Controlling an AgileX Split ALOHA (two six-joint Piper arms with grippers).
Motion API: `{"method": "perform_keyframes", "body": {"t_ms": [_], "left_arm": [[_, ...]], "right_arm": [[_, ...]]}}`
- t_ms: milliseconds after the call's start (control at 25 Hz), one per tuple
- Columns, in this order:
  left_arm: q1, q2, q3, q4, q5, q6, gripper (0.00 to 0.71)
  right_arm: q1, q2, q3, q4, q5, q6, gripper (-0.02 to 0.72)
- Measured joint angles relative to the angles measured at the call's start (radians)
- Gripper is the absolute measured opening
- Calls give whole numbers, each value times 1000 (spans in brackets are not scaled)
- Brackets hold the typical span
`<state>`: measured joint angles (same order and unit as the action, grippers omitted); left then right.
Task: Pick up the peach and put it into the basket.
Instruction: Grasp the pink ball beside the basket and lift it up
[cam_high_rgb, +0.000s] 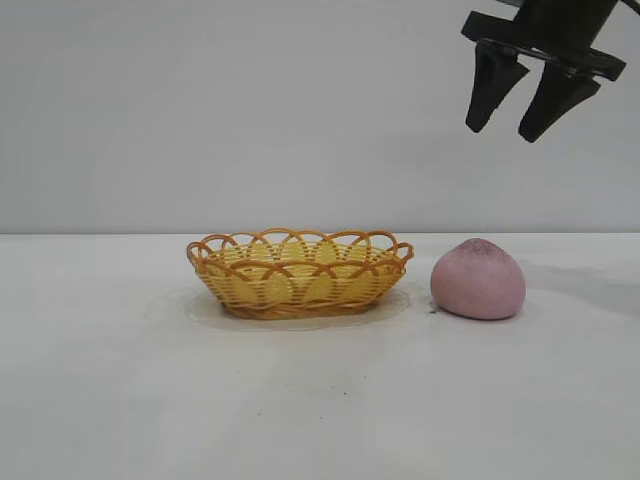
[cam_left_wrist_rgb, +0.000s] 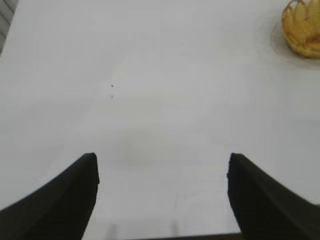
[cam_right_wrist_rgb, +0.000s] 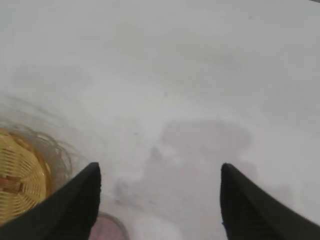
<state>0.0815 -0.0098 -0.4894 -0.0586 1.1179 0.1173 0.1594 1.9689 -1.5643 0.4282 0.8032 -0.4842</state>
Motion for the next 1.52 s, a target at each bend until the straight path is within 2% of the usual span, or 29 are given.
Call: {"method": "perform_keyframes", "body": {"t_ms": [200, 480, 560, 600, 720, 840, 960, 1120, 1280, 1400, 1520], "left_arm": [[0, -8, 0, 19, 1, -11, 519], [0, -8, 0, 16, 1, -15, 519], [0, -8, 0, 16, 1, -15, 519], [0, -8, 0, 16, 1, -15, 519], [0, -8, 0, 14, 1, -15, 519], [0, -8, 0, 14, 1, -15, 519], [0, -8, 0, 14, 1, -15, 519], [0, -8, 0, 14, 1, -15, 519], [0, -8, 0, 14, 1, -15, 519], [0, -8, 0, 14, 1, -15, 519], [0, -8, 0, 14, 1, -15, 519]], "right_arm": [[0, 0, 0, -1, 48, -4, 465], [8, 0, 0, -9, 146, -56, 465], [20, 0, 0, -32, 167, -67, 465], [32, 0, -2, -44, 177, -70, 419], [74, 0, -39, -99, 248, -64, 419], [124, 0, -104, -182, 344, -9, 419], [166, 0, -151, -230, 410, 67, 419], [208, 0, -160, -279, 425, 150, 419], [222, 21, -160, -293, 428, 209, 419], [222, 59, -160, -312, 428, 236, 419], [222, 95, -160, -296, 428, 237, 419]]}}
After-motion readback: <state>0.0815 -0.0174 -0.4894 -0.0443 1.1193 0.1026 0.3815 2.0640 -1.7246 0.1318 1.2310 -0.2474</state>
